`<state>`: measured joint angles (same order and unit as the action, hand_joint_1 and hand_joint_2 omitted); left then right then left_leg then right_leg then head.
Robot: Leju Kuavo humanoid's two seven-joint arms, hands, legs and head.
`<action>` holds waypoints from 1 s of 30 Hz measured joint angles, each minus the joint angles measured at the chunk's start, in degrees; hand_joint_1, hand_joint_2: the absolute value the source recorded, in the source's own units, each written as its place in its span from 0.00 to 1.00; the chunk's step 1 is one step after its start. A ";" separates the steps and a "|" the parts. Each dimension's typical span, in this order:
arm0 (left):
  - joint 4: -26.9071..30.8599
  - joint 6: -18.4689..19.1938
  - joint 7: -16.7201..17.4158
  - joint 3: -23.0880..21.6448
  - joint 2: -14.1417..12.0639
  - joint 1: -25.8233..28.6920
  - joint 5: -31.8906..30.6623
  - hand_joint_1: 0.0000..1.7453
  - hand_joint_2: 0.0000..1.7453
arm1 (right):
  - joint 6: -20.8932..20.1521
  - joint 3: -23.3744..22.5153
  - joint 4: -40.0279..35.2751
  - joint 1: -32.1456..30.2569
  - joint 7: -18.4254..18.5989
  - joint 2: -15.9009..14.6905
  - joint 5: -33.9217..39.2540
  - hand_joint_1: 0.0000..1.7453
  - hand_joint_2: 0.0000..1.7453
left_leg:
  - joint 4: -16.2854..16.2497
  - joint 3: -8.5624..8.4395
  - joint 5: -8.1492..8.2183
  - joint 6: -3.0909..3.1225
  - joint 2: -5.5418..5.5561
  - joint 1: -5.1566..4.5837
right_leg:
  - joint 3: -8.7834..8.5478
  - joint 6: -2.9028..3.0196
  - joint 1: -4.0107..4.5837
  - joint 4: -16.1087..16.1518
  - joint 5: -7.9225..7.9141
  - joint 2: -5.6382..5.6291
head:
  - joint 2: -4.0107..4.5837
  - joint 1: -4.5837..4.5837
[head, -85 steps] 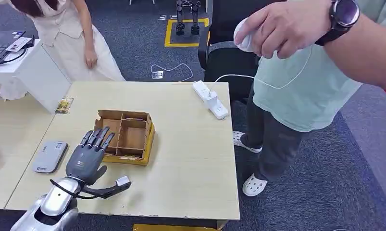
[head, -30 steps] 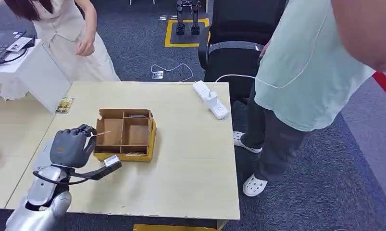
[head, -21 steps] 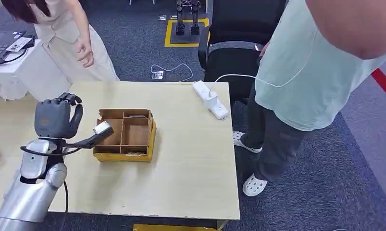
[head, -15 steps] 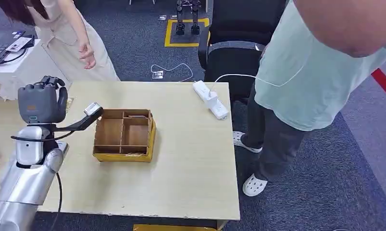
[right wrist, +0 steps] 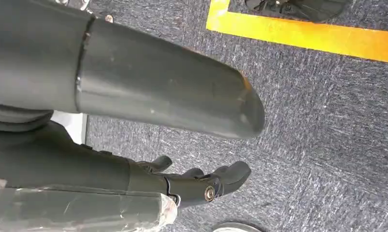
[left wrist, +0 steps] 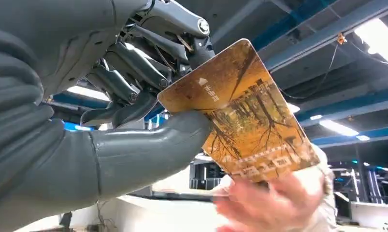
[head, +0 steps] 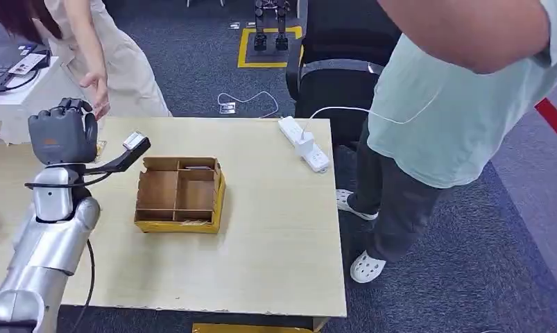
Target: Pass the card to the sensor for recognition and then transmit it.
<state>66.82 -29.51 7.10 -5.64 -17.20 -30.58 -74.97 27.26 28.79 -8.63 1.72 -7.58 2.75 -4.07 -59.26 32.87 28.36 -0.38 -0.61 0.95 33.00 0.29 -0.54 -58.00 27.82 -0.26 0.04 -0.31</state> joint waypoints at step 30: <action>-6.56 -2.58 -2.97 -1.46 0.80 -0.58 1.57 0.00 1.00 | -0.63 0.98 -0.07 0.14 0.07 0.13 -0.39 0.00 0.00 | 0.02 0.02 0.01 0.00 -0.04 0.02 | 0.03 0.01 0.01 -0.05 0.01 -0.07 | 0.00 -0.02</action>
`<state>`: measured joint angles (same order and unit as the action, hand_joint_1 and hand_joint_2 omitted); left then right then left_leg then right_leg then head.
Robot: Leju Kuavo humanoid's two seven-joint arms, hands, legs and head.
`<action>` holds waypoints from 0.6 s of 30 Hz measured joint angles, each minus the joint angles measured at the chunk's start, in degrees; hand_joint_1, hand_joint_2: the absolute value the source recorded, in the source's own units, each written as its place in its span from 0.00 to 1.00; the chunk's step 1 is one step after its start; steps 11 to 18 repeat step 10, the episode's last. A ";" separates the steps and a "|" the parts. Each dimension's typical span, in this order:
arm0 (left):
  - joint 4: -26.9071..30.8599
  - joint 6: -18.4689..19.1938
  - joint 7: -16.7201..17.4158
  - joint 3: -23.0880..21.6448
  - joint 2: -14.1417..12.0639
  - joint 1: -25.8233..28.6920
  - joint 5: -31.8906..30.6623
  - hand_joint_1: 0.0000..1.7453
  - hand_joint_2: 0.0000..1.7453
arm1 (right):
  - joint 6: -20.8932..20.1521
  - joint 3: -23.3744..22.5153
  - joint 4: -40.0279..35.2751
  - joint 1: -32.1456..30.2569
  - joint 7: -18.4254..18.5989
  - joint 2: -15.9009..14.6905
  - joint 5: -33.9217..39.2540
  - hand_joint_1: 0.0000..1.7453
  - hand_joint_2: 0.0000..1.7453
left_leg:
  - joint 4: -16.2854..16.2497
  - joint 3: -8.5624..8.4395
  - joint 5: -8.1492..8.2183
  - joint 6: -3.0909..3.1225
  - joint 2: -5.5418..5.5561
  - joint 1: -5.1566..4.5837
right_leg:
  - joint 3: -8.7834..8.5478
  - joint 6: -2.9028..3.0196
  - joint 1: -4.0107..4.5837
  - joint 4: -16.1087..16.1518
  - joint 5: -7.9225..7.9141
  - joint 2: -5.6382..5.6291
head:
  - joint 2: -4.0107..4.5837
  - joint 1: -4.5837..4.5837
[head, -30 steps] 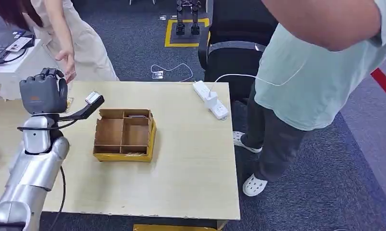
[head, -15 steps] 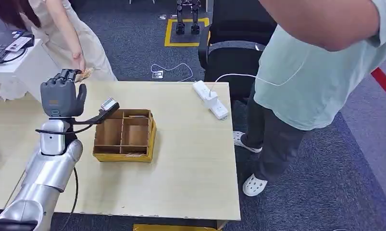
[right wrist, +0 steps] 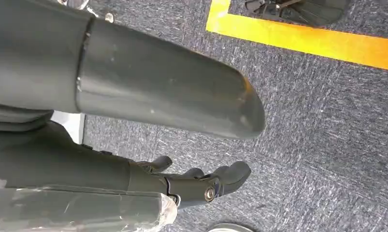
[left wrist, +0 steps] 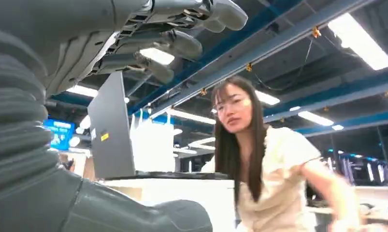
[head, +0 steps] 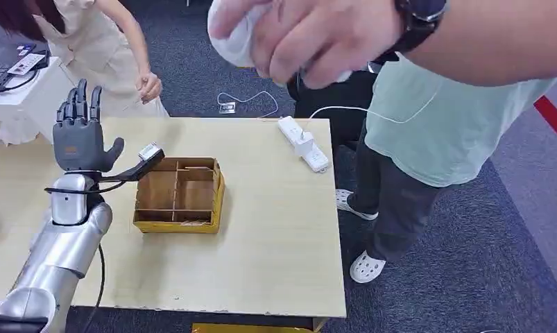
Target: Pass the card to the sensor for recognition and then transmit it.
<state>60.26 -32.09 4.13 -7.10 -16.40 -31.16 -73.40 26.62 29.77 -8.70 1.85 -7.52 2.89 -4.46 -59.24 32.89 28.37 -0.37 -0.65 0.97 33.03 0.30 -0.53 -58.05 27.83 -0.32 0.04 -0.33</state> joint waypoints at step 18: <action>-8.95 0.17 3.85 3.10 -8.61 -0.06 -1.31 0.00 1.00 | 0.04 0.00 0.00 -0.32 0.11 0.00 0.46 0.00 0.00 | 0.02 0.00 0.00 -0.01 -0.23 0.03 | 0.07 0.01 0.02 -0.04 0.00 -0.21 | 0.00 0.00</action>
